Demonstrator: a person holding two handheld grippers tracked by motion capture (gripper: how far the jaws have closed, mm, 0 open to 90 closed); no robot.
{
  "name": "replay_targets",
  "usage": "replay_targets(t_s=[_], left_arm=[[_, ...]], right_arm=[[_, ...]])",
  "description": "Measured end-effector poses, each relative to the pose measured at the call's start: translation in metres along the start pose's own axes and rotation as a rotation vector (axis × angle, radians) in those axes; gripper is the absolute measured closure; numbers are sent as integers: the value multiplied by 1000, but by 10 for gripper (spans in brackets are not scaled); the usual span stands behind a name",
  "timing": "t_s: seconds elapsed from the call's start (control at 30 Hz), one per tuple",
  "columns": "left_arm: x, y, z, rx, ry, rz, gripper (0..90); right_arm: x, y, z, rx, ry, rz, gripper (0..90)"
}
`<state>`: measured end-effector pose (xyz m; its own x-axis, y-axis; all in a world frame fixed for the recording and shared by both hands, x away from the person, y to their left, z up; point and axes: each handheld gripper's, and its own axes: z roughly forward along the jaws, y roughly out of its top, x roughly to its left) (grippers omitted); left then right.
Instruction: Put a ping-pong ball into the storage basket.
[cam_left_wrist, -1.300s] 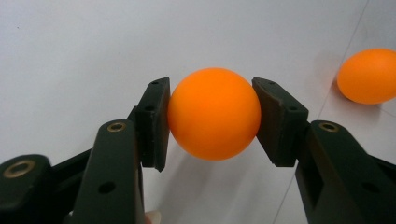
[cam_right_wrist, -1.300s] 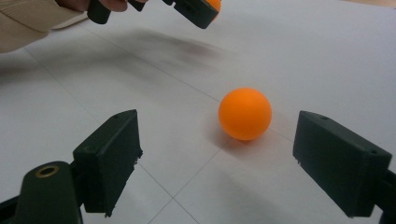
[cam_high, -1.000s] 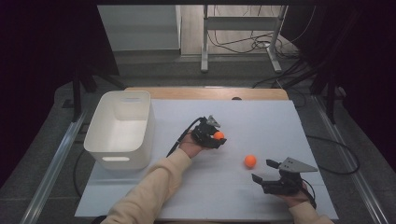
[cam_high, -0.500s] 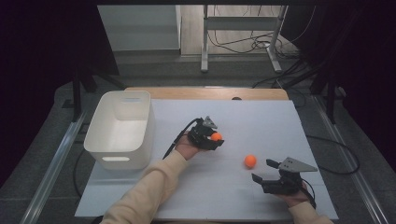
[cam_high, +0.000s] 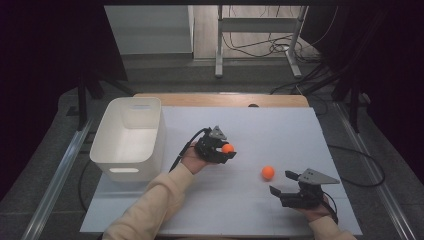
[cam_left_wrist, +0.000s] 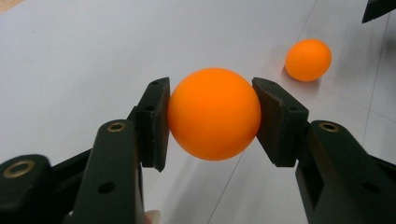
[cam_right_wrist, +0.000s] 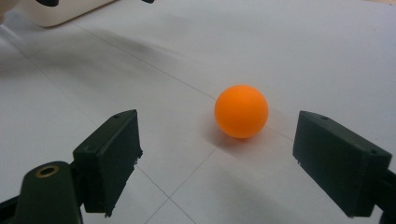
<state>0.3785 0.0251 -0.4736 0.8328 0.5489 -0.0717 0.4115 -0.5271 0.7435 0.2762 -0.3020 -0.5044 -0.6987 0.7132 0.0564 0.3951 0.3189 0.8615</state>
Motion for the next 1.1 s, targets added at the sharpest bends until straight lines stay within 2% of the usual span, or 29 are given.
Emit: replay_targets(t_s=[0.3,0.7,1.1], left_arm=[[-1,2,-19,-46,11,-14,499],[-7,7,-27,-52,12,21,498],[-6,13,-48,-102,29,15,498]], right_arm=[[0,-1,0,2,0,-3,154],[0,-1,0,6,-2,-7,154],[0,-1,0,3,2,-4,154]])
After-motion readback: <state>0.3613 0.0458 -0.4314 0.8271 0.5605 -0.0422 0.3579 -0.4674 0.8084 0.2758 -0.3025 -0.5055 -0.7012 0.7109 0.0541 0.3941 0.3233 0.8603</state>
